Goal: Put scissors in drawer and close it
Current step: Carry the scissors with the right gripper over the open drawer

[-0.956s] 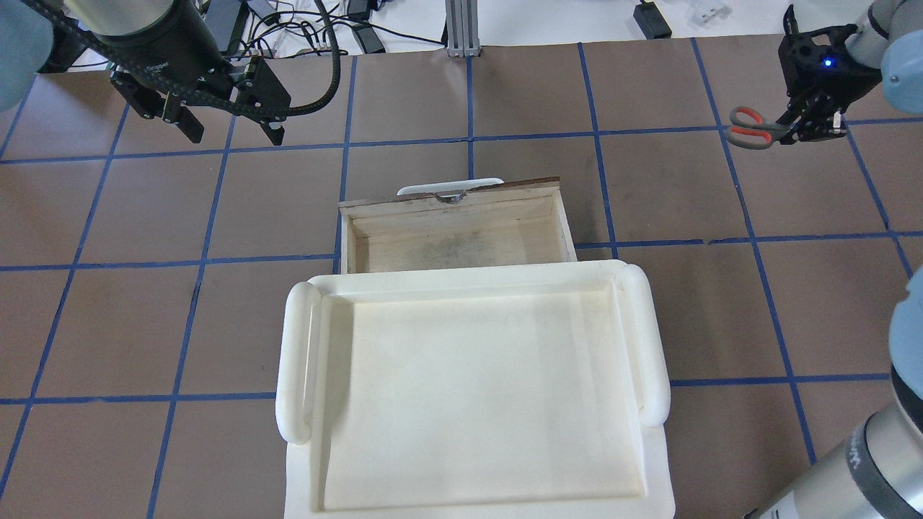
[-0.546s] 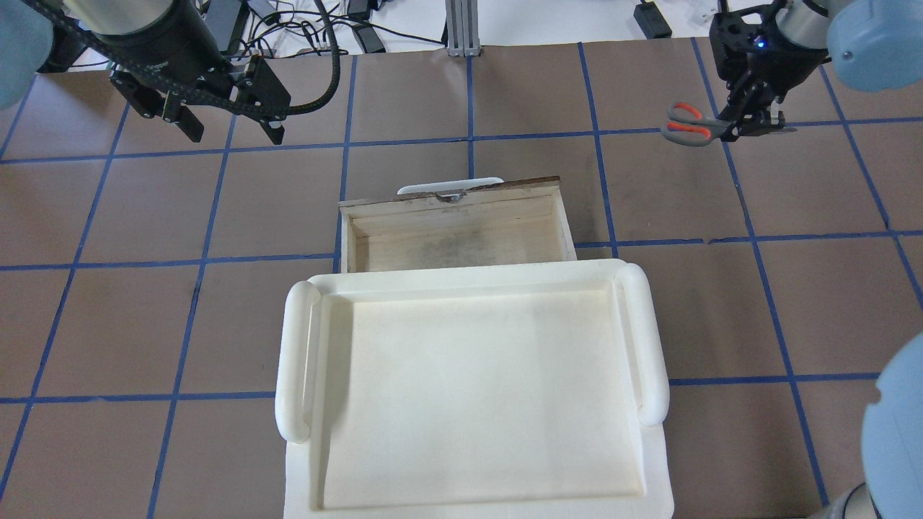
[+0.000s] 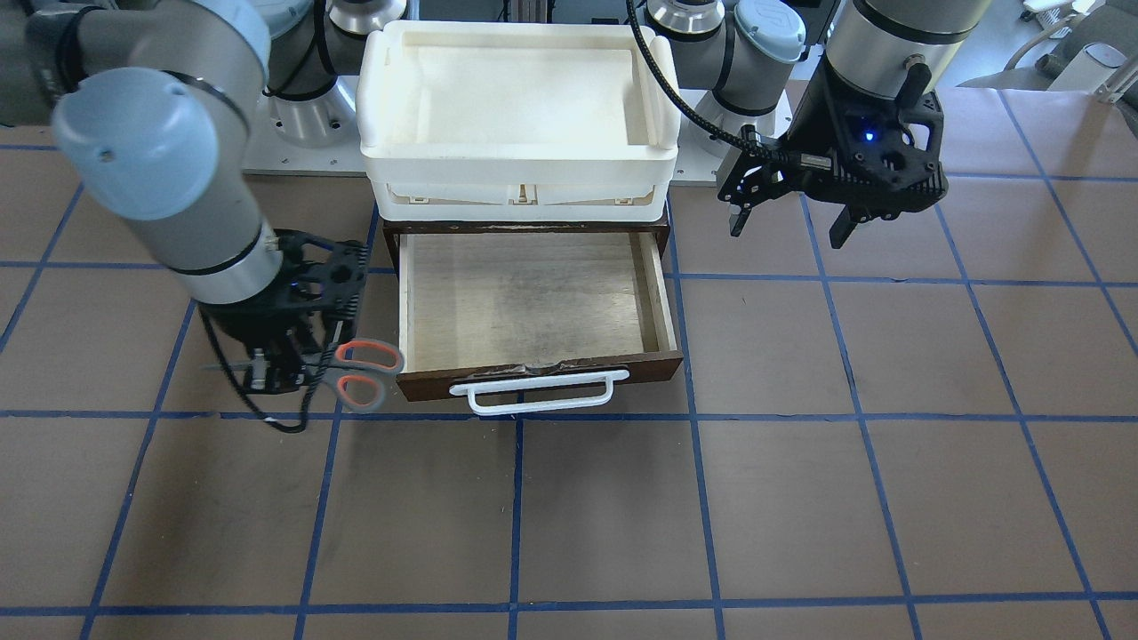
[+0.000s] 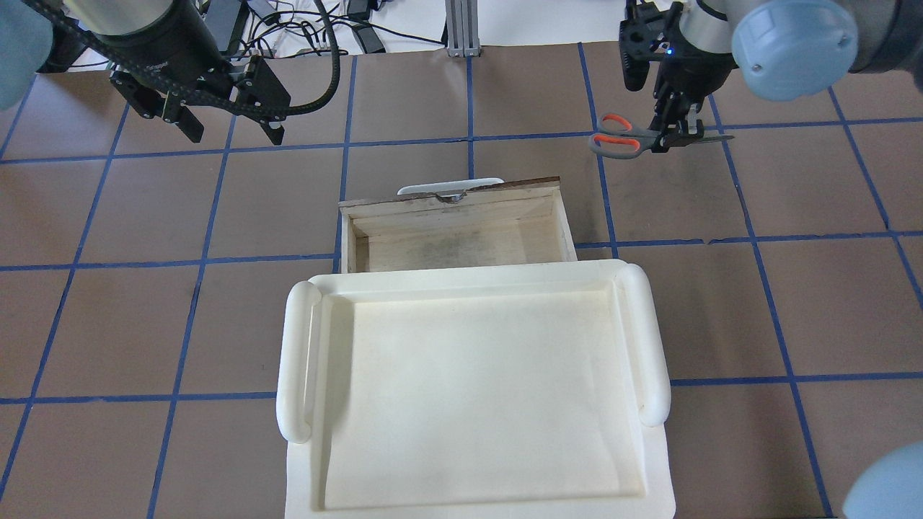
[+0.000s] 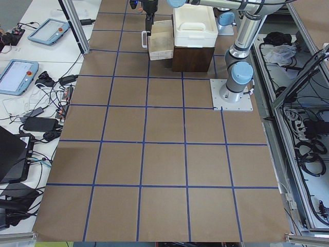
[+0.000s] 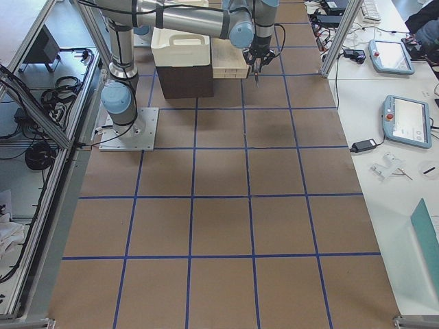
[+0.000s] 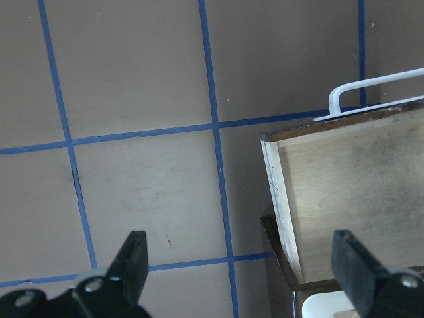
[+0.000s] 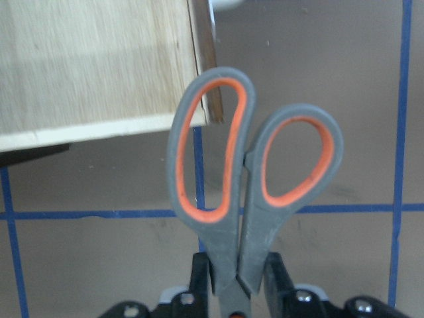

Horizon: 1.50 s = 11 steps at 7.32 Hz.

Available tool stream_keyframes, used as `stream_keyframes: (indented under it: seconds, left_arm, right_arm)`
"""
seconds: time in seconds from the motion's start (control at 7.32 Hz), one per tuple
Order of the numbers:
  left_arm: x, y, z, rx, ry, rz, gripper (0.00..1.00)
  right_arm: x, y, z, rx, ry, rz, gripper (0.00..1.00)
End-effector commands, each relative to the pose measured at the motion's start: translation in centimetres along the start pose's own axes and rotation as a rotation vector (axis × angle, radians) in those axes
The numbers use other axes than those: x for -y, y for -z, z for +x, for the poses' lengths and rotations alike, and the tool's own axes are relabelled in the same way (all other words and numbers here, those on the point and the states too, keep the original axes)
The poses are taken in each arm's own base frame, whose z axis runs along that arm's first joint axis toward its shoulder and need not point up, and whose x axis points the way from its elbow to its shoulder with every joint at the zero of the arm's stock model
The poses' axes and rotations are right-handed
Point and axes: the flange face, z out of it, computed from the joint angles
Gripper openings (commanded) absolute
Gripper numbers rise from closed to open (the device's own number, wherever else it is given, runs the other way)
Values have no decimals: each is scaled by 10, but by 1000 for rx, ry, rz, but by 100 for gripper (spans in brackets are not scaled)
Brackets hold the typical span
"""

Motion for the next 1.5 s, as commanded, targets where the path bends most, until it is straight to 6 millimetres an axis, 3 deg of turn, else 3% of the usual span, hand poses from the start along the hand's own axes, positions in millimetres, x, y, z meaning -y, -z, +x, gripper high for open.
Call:
stream_keyframes:
  seconds: [0.0,0.27,0.55,0.82,1.09,1.37]
  left_arm:
    - [-1,2,0,1,-2,3,100]
    - [0,1,0,1,-1,1,100]
    - [-1,1,0,1,-1,1,100]
    - [-1,0,1,-1,-1,0,100]
    - [-1,0,1,-1,-1,0,100]
    - [-4,-3,1,0,-1,-6,100]
  right_arm:
    - [85,1,-38,1,76,-7,0]
    - [134,-8,-69,16,176,-10,0]
    - [162,-19,-91,27,287,-9,0]
    - [170,-28,-99,45,327,-4,0]
    - [177,-49,-93,70,330,-7,0]
    - [184,-53,-95,83,333,28,0]
